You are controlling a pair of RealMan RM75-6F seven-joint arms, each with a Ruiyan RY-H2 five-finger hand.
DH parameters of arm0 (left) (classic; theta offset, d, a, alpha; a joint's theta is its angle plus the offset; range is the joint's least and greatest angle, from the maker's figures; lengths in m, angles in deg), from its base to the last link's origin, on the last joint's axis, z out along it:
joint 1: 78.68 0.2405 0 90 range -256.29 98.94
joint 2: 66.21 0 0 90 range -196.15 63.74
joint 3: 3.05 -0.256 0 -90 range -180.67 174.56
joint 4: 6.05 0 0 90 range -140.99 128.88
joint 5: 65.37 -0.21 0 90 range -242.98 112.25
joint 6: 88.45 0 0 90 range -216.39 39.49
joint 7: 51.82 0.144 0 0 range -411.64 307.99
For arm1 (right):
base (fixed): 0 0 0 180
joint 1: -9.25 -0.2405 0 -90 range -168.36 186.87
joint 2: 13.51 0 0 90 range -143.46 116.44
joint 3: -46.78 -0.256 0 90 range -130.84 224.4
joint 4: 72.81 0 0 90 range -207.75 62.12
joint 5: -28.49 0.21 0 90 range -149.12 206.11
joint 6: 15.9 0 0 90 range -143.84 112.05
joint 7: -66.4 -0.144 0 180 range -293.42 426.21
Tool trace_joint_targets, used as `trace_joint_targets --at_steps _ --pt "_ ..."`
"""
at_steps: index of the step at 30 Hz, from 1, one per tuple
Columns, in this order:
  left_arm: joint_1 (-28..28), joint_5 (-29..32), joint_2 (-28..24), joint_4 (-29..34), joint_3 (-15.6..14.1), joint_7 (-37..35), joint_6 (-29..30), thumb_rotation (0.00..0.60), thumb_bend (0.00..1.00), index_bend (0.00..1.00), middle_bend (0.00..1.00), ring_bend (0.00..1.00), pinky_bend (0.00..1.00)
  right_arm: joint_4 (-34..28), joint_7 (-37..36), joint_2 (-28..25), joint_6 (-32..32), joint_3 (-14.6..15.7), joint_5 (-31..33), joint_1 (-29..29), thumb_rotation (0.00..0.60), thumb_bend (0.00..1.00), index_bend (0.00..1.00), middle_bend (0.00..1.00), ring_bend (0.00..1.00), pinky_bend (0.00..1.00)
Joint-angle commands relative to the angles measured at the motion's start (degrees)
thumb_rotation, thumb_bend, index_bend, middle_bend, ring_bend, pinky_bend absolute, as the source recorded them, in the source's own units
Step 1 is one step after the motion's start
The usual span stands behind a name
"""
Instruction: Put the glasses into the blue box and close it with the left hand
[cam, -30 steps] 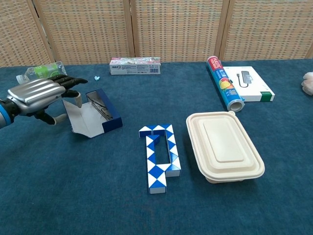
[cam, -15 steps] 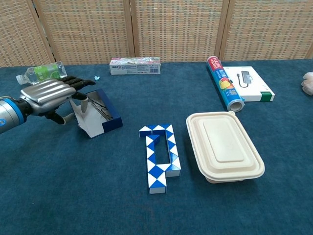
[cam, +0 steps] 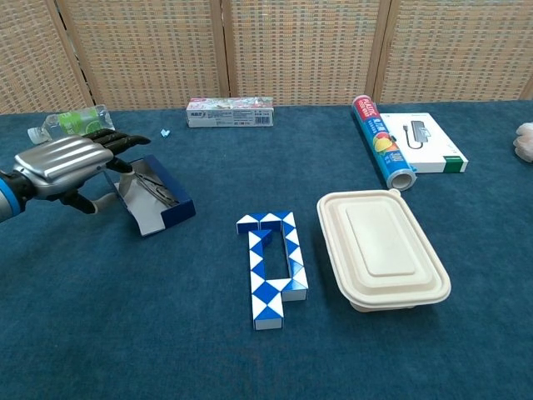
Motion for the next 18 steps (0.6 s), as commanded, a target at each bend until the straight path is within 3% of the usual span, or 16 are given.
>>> trace_joint_targets --at_steps 1,8,11,18 --pt "1.37 -0.7 -1.86 1.18 -0.97 -0.07 1.52 0.6 0.5 0.8 0.0 0.0 0.0 -0.01 0.0 -0.01 -0.02 0.01 -0.01 0.01 0.6 0.05 0.0 0.0 0.0 0.0" --pt "4.85 -2.31 -8.44 6.91 -3.47 2.3 4.78 0.6 0.5 0.8 0.0 0.0 0.0 0.0 0.01 -0.01 -0.03 0.05 -0.07 0.02 0.6 0.05 0.0 0.0 0.0 0.0" --pt "6.88 -3.03 -13.45 12.75 -4.84 4.92 6.36 0.6 0.51 0.8 0.0 0.0 0.0 -0.06 0.07 -0.01 -0.11 0.06 -0.11 0.05 0.6 0.05 0.0 0.0 0.0 0.0" --pt "6.89 -1.49 -18.32 23.01 -3.83 11.72 3.54 0.6 0.51 0.8 0.0 0.0 0.0 -0.11 0.16 -0.07 0.06 0.07 -0.03 0.0 0.6 0.05 0.0 0.0 0.0 0.0"
